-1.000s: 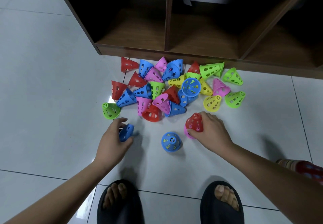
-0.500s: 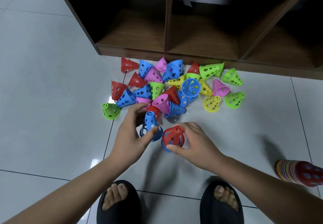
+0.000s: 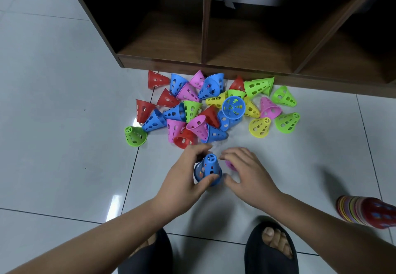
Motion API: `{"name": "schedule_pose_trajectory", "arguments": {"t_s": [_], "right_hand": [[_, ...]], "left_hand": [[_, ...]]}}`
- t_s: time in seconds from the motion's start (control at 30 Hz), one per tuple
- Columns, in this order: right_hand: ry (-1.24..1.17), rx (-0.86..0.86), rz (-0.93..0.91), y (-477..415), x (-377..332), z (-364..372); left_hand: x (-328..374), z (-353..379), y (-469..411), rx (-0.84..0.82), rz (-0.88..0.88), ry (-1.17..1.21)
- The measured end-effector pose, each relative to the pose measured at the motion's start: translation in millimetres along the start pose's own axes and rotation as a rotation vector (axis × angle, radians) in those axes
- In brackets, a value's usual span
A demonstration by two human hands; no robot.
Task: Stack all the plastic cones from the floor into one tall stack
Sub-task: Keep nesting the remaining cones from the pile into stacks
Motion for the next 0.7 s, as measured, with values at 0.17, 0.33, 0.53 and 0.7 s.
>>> {"name": "schedule_pose_trajectory", "arguments": {"t_s": [0.17,0.33,0.53,0.7], "right_hand": [[0.122,0.064,0.148,-5,23,-3],[0.126,0.019,0.211,-7,43,2],[0.079,0.014,0.22,-7,55,3],[0.018,0.069,0.236,-10,54,-4]], "left_hand": [[-15,-5,7,-0.044,-0.01,-0.067],[-38,-36,7,0.016,0.009,-0.222],[-75,-89,6,0.159,-0.029,-0.47],[-107,-123,4,0.195,-0.185,-0.58]]}}
Point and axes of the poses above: each hand's wrist, its own y-axis away from the middle knuckle, its own z-axis out of the palm, x = y × z, the point moved 3 cm from there along -y, towards the middle knuckle, and after that the axes turned 14 degrees about z, right-handed, at the moved point
